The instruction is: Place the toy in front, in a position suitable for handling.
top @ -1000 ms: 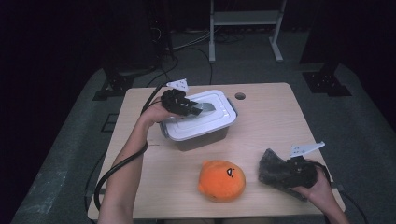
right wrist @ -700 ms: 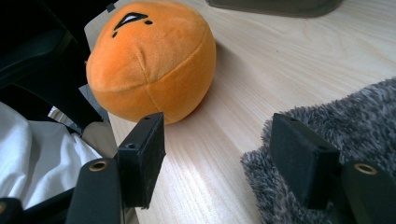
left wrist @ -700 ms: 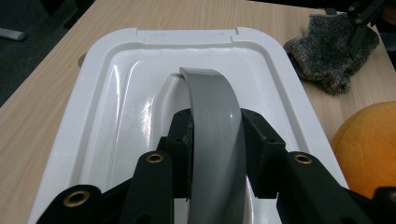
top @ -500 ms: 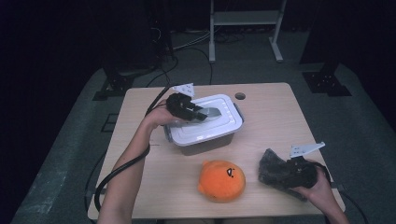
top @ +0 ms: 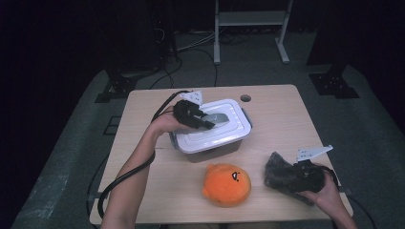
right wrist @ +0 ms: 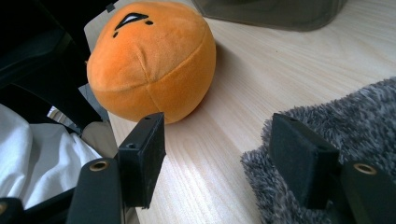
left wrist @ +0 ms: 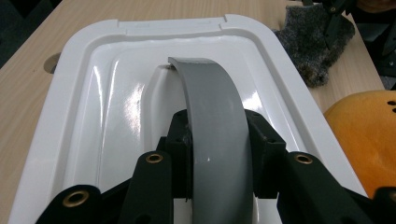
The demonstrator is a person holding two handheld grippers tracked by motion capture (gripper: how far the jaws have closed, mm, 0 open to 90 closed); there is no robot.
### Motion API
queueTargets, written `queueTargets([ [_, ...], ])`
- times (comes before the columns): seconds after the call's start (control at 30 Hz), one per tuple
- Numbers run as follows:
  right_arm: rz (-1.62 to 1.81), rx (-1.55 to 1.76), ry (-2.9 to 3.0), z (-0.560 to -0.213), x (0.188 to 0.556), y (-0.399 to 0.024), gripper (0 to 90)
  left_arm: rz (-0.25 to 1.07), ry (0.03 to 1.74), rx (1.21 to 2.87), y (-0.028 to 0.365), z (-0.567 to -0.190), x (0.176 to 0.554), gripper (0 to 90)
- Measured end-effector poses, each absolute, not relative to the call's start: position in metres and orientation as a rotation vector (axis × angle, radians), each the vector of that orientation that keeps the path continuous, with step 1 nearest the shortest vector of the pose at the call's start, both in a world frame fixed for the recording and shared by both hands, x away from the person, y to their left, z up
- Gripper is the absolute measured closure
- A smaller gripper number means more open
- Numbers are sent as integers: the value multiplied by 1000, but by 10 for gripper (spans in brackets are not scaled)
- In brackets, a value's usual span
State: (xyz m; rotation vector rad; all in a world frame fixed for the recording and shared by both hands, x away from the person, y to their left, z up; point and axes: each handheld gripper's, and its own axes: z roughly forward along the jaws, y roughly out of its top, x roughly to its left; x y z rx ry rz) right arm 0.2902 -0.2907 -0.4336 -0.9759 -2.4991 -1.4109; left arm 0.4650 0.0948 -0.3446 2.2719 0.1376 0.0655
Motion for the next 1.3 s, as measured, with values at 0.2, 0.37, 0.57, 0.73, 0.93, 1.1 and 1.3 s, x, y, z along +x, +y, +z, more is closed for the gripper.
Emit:
queueTargets([
  [0.2, -1413, -974, -2498, -433, 290, -291, 352, 69, 125, 2287, 93, -343, 464, 662],
  [0.37, -1420, -973, -2498, -433, 290, -292, 352, 84, 156, 2278, 95, -343, 465, 605],
  [0.57, -1413, -972, -2499, -433, 290, -291, 352, 133, 171, 2254, 97, -338, 465, 568],
  [0.73, -1416, -971, -2498, -432, 290, -291, 352, 185, 184, 2232, 98, -334, 463, 521],
  [0.93, -1417, -965, -2500, -433, 290, -290, 352, 190, 182, 2238, 95, -335, 464, 553],
  [1.1, -1419, -963, -2500, -433, 290, -290, 352, 210, 171, 2256, 94, -332, 463, 643],
  [1.3, -1419, -961, -2499, -433, 290, -290, 352, 226, 166, 2265, 93, -332, 462, 663],
])
